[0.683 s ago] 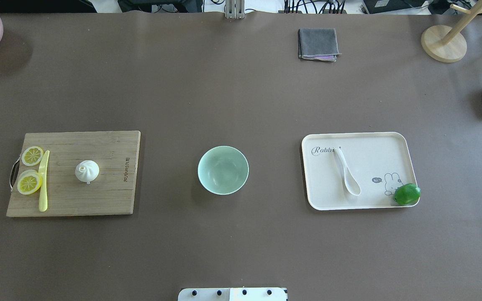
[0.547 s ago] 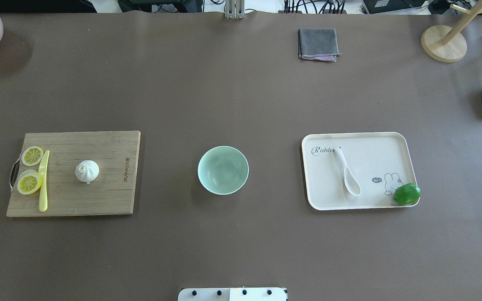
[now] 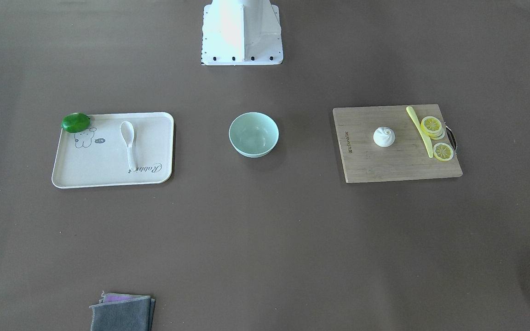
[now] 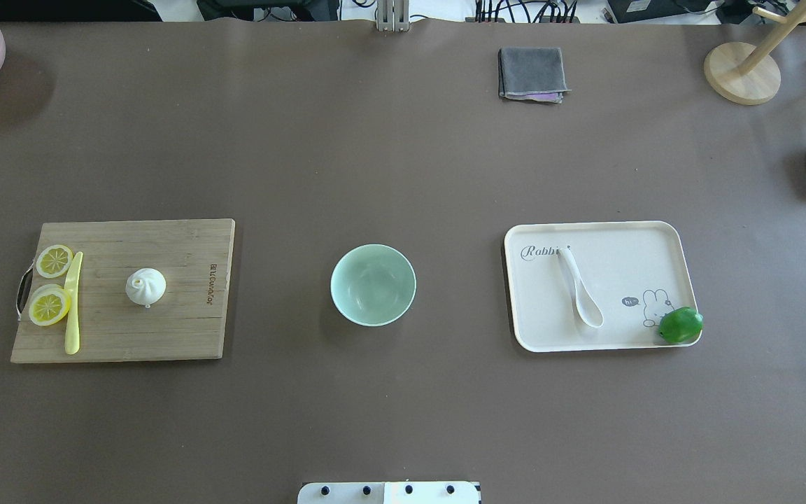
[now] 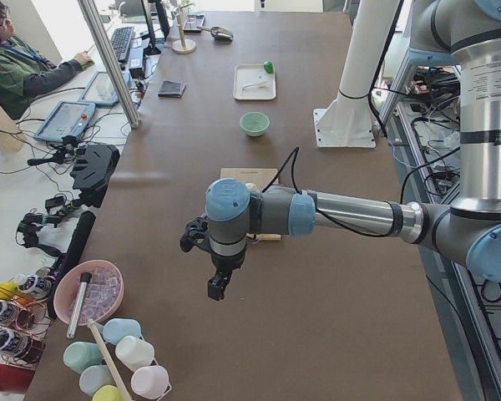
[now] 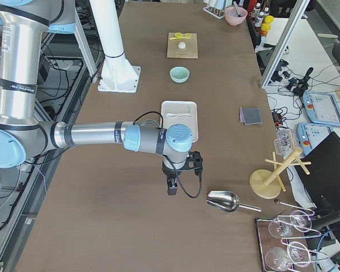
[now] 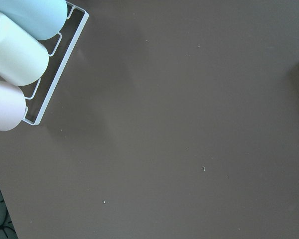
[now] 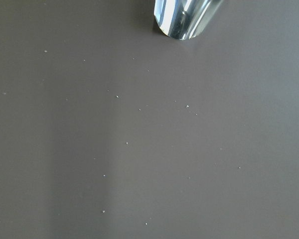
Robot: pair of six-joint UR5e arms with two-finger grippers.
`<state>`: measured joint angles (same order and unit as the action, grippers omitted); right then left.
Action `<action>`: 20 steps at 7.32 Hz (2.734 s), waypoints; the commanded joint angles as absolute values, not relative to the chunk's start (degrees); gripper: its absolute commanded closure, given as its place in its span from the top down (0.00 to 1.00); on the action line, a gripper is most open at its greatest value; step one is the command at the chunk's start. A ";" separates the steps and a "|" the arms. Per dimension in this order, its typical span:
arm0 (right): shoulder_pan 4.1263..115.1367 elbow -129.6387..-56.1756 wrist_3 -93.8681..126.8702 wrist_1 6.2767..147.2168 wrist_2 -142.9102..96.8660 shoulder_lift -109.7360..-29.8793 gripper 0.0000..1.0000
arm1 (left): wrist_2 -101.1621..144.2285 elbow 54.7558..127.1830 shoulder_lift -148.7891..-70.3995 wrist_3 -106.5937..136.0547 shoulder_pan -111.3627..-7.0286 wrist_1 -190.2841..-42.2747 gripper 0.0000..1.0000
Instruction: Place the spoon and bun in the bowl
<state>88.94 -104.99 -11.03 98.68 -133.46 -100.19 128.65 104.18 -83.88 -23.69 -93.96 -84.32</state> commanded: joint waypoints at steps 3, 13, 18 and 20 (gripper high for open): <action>89.03 -105.29 -7.76 78.34 -137.29 -100.29 1.00 | 129.89 107.23 -85.08 -23.03 -93.96 -92.76 0.99; 54.55 -113.29 36.33 68.06 -117.74 -89.13 0.99 | 145.55 99.32 -86.13 -0.30 -82.46 -123.11 0.99; 31.67 -106.73 48.07 66.62 -97.24 -80.71 0.90 | 145.20 99.40 -86.13 2.90 -81.83 -126.47 0.99; 30.68 -104.94 48.34 66.71 -96.94 -79.72 0.73 | 145.20 99.40 -86.13 2.90 -81.83 -126.47 0.99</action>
